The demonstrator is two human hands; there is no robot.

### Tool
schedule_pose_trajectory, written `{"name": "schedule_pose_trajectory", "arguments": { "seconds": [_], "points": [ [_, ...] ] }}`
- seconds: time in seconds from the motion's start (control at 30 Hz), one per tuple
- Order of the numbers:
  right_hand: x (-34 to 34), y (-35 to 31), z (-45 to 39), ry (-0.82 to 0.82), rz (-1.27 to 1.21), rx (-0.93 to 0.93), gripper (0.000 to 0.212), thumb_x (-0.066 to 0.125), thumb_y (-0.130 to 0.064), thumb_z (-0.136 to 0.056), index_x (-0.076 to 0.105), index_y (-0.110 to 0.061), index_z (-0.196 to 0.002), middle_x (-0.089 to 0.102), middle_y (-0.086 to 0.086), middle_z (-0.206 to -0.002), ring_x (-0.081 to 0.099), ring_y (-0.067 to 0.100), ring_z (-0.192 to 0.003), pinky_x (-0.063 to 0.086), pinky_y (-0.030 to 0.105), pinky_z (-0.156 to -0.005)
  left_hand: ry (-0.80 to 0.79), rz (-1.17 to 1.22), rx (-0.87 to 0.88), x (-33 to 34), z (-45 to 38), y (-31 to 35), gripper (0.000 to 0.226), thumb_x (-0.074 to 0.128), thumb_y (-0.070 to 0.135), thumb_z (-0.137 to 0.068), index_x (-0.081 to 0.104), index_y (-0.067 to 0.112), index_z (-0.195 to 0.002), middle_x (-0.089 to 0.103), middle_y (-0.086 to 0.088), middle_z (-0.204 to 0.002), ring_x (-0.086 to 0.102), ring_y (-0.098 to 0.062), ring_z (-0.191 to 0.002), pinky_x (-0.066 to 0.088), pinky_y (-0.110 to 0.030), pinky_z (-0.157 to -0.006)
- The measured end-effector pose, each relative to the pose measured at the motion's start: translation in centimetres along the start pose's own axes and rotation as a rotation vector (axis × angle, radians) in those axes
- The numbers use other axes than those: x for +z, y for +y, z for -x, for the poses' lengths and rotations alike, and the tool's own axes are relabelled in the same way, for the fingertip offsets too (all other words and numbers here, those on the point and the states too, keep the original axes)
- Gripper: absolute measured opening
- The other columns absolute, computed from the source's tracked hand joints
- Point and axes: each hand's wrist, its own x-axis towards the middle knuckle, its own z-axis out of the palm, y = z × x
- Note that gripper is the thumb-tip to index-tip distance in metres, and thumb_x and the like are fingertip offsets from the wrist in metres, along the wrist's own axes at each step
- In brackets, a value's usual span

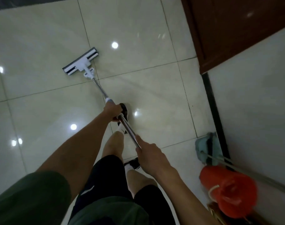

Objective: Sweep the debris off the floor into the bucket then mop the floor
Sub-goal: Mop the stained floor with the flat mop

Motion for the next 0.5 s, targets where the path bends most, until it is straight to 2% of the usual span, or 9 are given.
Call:
{"name": "schedule_pose_trajectory", "arguments": {
  "seconds": [0.03, 0.1, 0.13, 0.23, 0.3, 0.4, 0.43, 0.5],
  "points": [
    [0.9, 1.1, 1.6, -0.005, -0.006, 0.019, 0.055, 0.035, -0.031, -0.106, 0.013, -0.039, -0.156, 0.061, 0.011, -0.120, 0.060, 0.027, -0.100, 0.051, 0.038, -0.086, -0.011, -0.011, 0.005, 1.3, 1.0, -1.2, 0.030, 0.056, 0.009, -0.098, 0.047, -0.006, -0.123, 0.066, -0.026, -0.099, 0.068, -0.032, -0.067, 0.060, -0.044, -0.054],
    [2.3, 3.3, 4.7, -0.016, -0.043, 0.051, 0.056, 0.037, -0.030, -0.106, 0.013, -0.040, -0.156, 0.062, 0.010, -0.119, 0.061, 0.026, -0.100, 0.050, 0.035, -0.086, -0.045, -0.045, 0.008, 4.0, 3.2, -3.3, 0.044, 0.056, 0.009, -0.098, 0.040, -0.003, -0.138, 0.065, -0.028, -0.112, 0.070, -0.036, -0.077, 0.062, -0.046, -0.060],
    [2.9, 4.3, 6.2, -0.004, -0.071, 0.066, 0.055, 0.037, -0.030, -0.106, 0.015, -0.040, -0.156, 0.062, 0.009, -0.118, 0.061, 0.025, -0.099, 0.050, 0.034, -0.085, -0.058, -0.064, 0.012, 5.3, 4.4, -4.1, 0.043, 0.055, 0.009, -0.098, 0.039, -0.002, -0.137, 0.064, -0.028, -0.114, 0.070, -0.036, -0.079, 0.062, -0.048, -0.065],
    [4.4, 6.9, 10.2, 0.041, -0.143, 0.102, 0.052, 0.039, -0.032, -0.106, 0.023, -0.040, -0.155, 0.065, 0.004, -0.115, 0.063, 0.018, -0.097, 0.052, 0.032, -0.086, -0.076, -0.093, 0.062, 8.6, 7.8, -6.4, 0.020, 0.053, 0.007, -0.096, 0.043, 0.004, -0.113, 0.062, -0.018, -0.110, 0.067, -0.027, -0.076, 0.063, -0.046, -0.065],
    [5.1, 8.2, 11.9, 0.042, -0.161, 0.090, 0.053, 0.042, -0.029, -0.106, 0.025, -0.040, -0.154, 0.065, 0.001, -0.107, 0.062, 0.015, -0.091, 0.052, 0.031, -0.084, -0.093, -0.094, 0.064, 9.9, 9.3, -7.5, 0.021, 0.056, 0.005, -0.094, 0.047, 0.006, -0.113, 0.063, -0.019, -0.109, 0.070, -0.029, -0.080, 0.063, -0.046, -0.067],
    [5.3, 9.3, 12.7, 0.035, -0.144, 0.037, 0.056, 0.044, -0.026, -0.105, 0.023, -0.037, -0.155, 0.057, -0.001, -0.091, 0.056, 0.015, -0.078, 0.050, 0.032, -0.076, -0.106, -0.028, 0.037, 10.0, 10.5, -8.3, 0.025, 0.061, 0.003, -0.093, 0.049, -0.001, -0.116, 0.064, -0.020, -0.093, 0.070, -0.032, -0.075, 0.063, -0.049, -0.071],
    [5.2, 9.3, 12.7, 0.034, -0.132, 0.013, 0.056, 0.044, -0.025, -0.104, 0.022, -0.036, -0.155, 0.055, 0.000, -0.088, 0.054, 0.014, -0.074, 0.050, 0.032, -0.073, -0.102, -0.011, 0.032, 9.7, 10.7, -8.4, 0.020, 0.062, 0.004, -0.094, 0.051, 0.000, -0.110, 0.064, -0.018, -0.089, 0.069, -0.030, -0.071, 0.063, -0.047, -0.069],
    [5.2, 8.8, 12.7, 0.031, -0.124, -0.026, 0.058, 0.045, -0.023, -0.104, 0.022, -0.035, -0.155, 0.056, 0.001, -0.087, 0.052, 0.012, -0.068, 0.048, 0.028, -0.067, -0.084, 0.039, 0.011, 8.8, 11.1, -8.5, 0.017, 0.064, 0.005, -0.093, 0.051, 0.001, -0.104, 0.064, -0.017, -0.087, 0.068, -0.027, -0.065, 0.062, -0.042, -0.054]
  ]
}}
